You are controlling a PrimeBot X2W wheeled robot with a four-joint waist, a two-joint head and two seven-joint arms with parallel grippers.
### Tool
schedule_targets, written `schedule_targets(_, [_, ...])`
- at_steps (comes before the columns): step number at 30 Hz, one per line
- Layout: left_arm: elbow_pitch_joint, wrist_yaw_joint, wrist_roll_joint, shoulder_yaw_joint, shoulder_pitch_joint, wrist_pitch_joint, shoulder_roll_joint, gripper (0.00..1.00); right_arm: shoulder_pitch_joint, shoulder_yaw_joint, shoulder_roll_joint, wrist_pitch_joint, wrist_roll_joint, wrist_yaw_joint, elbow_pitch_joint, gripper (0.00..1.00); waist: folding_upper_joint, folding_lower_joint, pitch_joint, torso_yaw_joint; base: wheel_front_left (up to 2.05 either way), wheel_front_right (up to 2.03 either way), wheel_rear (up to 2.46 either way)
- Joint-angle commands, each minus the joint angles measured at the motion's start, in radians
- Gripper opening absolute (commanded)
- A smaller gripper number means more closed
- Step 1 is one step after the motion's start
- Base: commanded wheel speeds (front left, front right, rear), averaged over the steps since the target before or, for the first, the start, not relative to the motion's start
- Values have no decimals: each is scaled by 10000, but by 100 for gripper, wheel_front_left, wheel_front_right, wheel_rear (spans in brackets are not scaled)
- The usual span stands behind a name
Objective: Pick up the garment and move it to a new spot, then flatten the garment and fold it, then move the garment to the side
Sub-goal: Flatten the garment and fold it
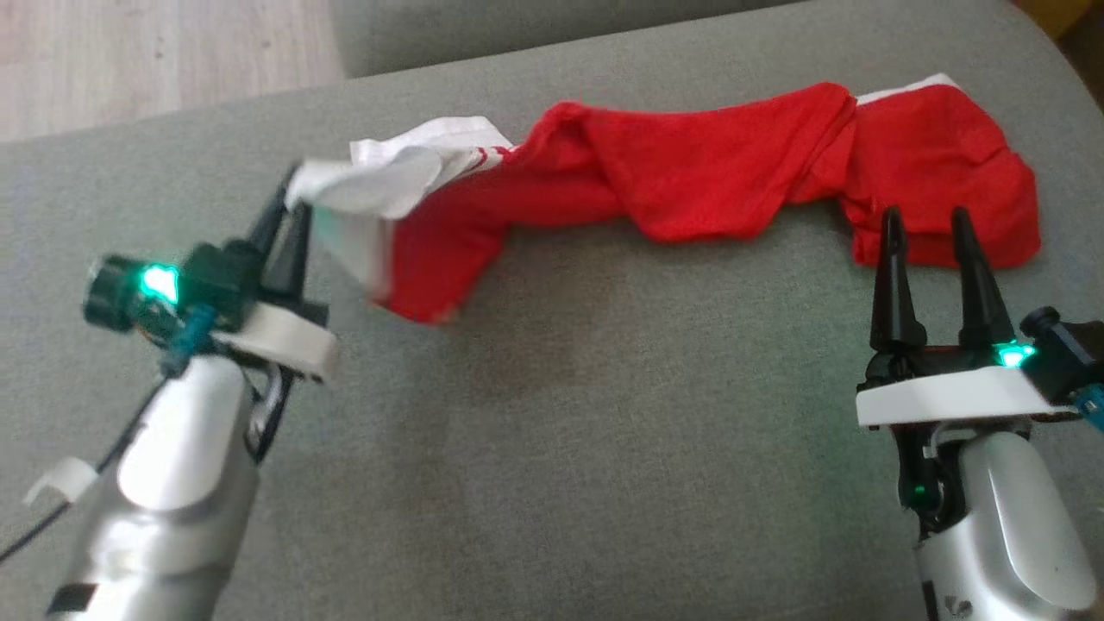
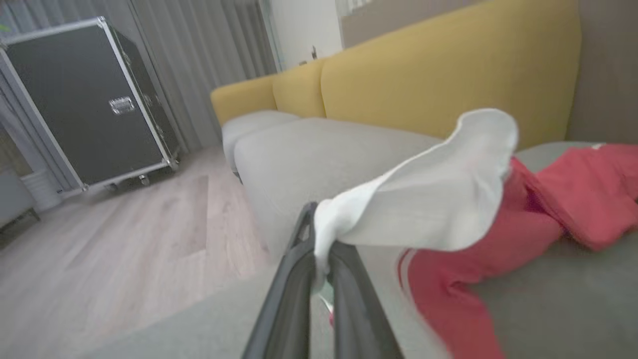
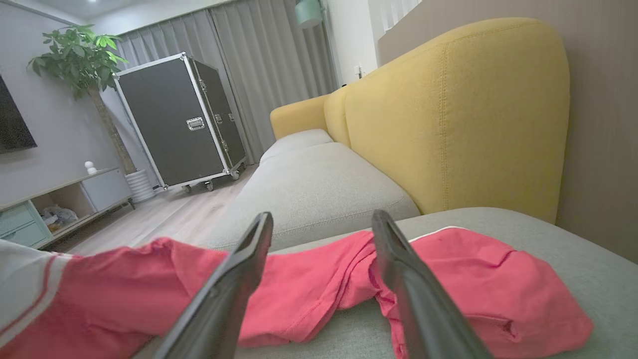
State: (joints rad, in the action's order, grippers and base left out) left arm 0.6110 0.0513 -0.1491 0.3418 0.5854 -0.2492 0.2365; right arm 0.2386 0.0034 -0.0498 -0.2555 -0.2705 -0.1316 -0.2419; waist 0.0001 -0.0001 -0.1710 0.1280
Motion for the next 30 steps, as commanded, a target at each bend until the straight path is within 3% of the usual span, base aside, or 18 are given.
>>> schedule_targets(1, [-521, -94, 47, -483, 475, -110, 454, 0, 234, 249, -5, -62, -53, 9, 254, 100, -1, 1, 105, -108, 0, 0, 0])
schedule_targets(7, [-2191, -191, 211, -878, 287, -122, 1206, 0, 121, 399, -5, -63, -196, 9, -22, 100, -1, 1, 429, -424, 0, 0, 0])
schedule_targets(10, [-2762, 21, 427, -731, 34, -123, 1616, 0, 69, 476, -5, -63, -233, 9, -152, 100, -1, 1, 576, -565, 0, 0, 0])
schedule_targets(16, [-3497, 490, 1023, 412, -1380, 132, 2412, 0, -13, 541, -5, -63, -311, 9, -450, 100, -1, 1, 852, -816, 0, 0, 0])
schedule_targets(24, [-3786, 768, 806, 2376, -3592, 1700, 3296, 0, -57, 603, -5, -63, -373, 9, -800, 100, -1, 1, 1025, -1098, 0, 0, 0])
schedule_targets(25, [-3721, 774, 721, 2553, -3712, 1959, 3358, 33, -49, 621, -5, -63, -382, 9, -837, 100, -1, 1, 1036, -1111, 0, 0, 0])
schedule_targets(26, [-3695, 778, 596, 2638, -3791, 2144, 3365, 87, -37, 653, -5, -63, -389, 9, -876, 100, -1, 1, 1044, -1125, 0, 0, 0])
schedule_targets(27, [-3660, 779, 437, 2634, -3862, 2327, 3334, 100, -25, 697, -5, -63, -388, 9, -916, 100, -1, 1, 1057, -1135, 0, 0, 0])
schedule_targets(30, [-3630, 654, 128, 2499, -3937, 2679, 3252, 100, -11, 762, -5, -63, -376, 9, -994, 100, -1, 1, 1110, -1140, 0, 0, 0])
